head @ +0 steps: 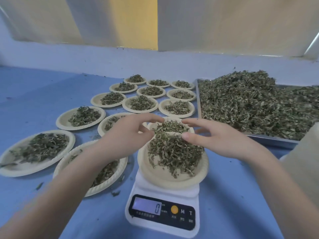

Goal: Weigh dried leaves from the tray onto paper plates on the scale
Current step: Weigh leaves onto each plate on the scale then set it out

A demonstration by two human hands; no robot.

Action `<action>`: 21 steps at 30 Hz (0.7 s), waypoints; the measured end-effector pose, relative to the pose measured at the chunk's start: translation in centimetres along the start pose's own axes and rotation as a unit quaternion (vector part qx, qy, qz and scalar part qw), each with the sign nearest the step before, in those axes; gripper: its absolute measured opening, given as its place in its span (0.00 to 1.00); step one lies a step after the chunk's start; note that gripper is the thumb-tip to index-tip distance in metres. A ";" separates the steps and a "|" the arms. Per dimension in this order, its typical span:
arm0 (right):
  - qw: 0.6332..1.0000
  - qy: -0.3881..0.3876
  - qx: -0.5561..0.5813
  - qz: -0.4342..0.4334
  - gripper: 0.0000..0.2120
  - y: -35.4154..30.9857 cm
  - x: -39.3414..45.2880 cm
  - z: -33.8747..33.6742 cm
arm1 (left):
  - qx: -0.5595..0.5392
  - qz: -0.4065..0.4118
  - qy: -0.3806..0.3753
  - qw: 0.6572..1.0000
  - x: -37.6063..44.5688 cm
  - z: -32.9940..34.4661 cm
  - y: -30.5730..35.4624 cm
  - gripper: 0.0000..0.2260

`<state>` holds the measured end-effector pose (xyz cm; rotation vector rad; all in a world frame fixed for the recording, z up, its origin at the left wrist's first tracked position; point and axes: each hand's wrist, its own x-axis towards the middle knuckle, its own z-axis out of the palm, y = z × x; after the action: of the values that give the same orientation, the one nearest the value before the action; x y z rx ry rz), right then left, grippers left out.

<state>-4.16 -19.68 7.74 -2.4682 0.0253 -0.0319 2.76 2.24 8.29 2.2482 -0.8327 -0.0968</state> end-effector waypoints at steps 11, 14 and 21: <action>0.998 0.023 0.050 -0.017 0.35 0.5 0.1 2.6 | -0.050 0.030 0.069 0.996 0.9 2.8 -0.9 0.15; 0.997 0.032 0.068 0.005 0.32 0.8 0.2 3.3 | -0.038 0.018 0.082 0.996 1.1 3.5 -1.6 0.15; 0.994 0.058 0.095 0.024 0.23 1.4 0.6 3.8 | -0.082 -0.030 0.102 0.991 1.2 4.6 -3.6 0.17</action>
<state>-3.50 -18.41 3.97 -2.2726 0.1262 -0.1505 4.25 0.62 2.74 2.0870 -0.6248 0.0365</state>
